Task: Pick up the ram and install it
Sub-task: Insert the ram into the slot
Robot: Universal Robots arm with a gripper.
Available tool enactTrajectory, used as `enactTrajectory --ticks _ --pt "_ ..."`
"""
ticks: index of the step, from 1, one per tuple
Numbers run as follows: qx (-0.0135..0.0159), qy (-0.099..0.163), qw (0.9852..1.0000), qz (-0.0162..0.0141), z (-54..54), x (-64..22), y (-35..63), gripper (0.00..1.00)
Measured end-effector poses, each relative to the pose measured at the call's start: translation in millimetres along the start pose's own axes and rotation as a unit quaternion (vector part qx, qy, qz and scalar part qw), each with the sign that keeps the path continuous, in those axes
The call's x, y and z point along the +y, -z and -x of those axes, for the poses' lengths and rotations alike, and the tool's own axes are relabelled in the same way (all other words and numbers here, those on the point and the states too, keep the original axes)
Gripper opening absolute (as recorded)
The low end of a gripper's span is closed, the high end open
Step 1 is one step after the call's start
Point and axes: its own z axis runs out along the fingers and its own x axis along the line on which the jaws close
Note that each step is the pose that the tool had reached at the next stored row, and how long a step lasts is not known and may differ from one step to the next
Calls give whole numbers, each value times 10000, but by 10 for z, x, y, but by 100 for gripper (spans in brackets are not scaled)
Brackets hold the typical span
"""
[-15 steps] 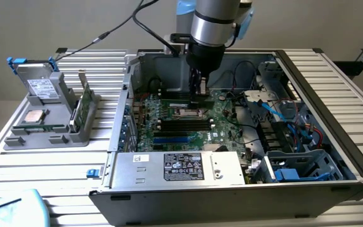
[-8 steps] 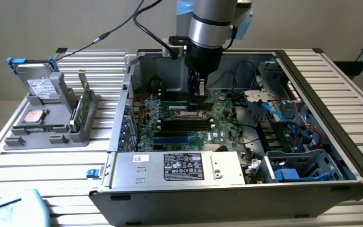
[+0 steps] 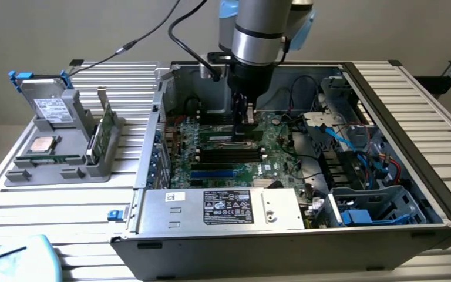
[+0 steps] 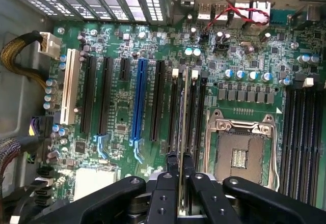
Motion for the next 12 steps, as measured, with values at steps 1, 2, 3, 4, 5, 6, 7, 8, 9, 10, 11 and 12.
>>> enactTrajectory --ticks 1,2,3,4,5,6,7,8,9,10,11,12 --pt "6 -1 10000 1 1 1 -7 14" --pt "22 -2 10000 5 1 0 -7 14" --pt "27 -2 10000 6 1 0 -12 14" --pt "29 -4 10000 -1 2 1 -22 14" --pt "36 -6 10000 -15 6 1 -28 14" --pt "44 -8 10000 -29 8 1 -35 14" --pt "52 -10 10000 -46 11 2 -44 14" --pt "57 -14 10000 -60 13 5 -53 14" --pt "68 -18 10000 -63 16 14 -73 14" --pt "72 -19 10000 -63 17 16 -79 14" --pt "79 -21 9999 -63 18 17 -91 14" --pt "90 -22 9999 -61 20 16 -107 14"
